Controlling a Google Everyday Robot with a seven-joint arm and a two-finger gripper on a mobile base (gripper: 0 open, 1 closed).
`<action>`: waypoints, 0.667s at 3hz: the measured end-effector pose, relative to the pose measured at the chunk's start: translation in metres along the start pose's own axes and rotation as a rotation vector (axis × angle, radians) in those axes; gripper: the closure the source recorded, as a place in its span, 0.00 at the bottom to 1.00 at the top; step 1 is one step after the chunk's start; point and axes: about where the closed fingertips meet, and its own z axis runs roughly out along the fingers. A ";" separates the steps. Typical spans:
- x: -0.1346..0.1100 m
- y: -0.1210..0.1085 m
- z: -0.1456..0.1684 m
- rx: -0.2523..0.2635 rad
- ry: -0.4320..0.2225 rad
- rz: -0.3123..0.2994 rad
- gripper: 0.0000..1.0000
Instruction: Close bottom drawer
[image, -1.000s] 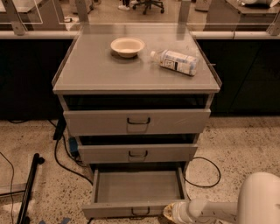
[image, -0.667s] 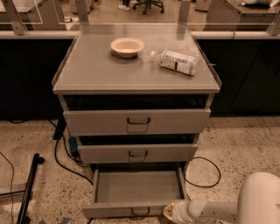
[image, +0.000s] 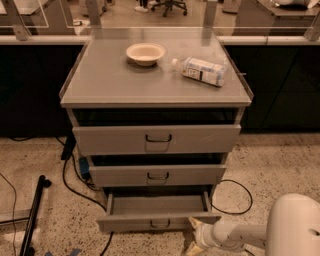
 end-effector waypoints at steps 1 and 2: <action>-0.009 -0.032 0.013 0.001 0.005 -0.050 0.37; -0.029 -0.109 0.047 -0.009 0.014 -0.160 0.67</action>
Offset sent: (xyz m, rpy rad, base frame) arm 0.1956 0.0379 0.0035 -0.1068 -0.1040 0.2127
